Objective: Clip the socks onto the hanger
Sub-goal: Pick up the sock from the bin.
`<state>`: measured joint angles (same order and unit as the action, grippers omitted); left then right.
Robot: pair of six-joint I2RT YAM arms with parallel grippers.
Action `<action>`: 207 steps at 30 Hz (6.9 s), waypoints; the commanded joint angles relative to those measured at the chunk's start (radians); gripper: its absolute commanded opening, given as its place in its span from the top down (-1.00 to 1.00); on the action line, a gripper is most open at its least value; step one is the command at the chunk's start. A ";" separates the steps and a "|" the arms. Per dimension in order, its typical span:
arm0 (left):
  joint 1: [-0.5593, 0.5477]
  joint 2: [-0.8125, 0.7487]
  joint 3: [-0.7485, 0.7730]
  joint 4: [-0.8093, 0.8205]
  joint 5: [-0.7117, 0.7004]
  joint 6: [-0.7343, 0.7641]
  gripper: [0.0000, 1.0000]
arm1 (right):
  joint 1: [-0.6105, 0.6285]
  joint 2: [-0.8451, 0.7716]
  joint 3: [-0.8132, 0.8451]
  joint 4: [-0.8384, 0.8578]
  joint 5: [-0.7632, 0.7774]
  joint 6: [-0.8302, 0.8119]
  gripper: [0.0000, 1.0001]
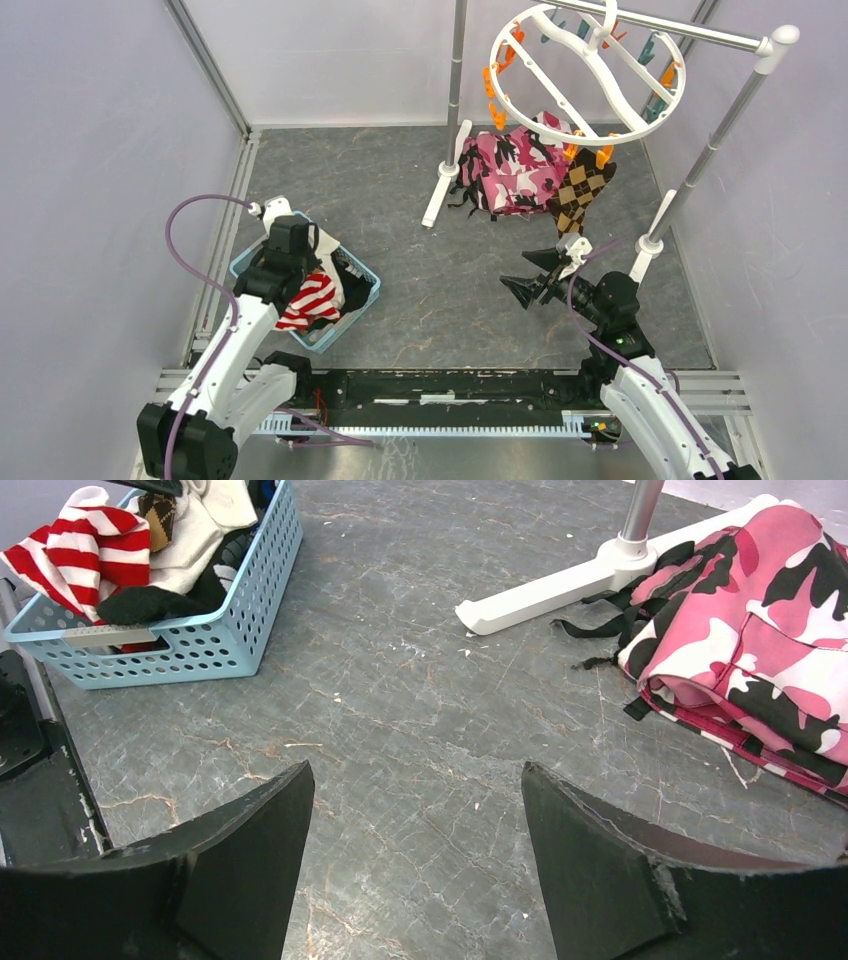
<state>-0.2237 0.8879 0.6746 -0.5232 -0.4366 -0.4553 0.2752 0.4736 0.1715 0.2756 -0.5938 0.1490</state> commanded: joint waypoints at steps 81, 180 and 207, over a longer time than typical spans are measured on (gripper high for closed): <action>0.006 -0.055 0.251 -0.242 0.029 -0.056 0.18 | 0.008 0.005 0.001 0.037 -0.021 -0.008 -0.64; -0.481 0.266 -0.007 1.520 1.366 -0.241 0.96 | 0.488 0.304 0.087 0.342 0.129 -0.176 -0.59; -0.528 0.191 -0.061 1.476 1.346 -0.196 0.96 | 0.499 0.339 0.115 0.257 0.124 -0.158 0.01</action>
<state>-0.7479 1.1179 0.6266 0.9226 0.9184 -0.6643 0.7704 0.8017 0.2409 0.4561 -0.3897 -0.0422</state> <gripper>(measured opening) 0.094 0.588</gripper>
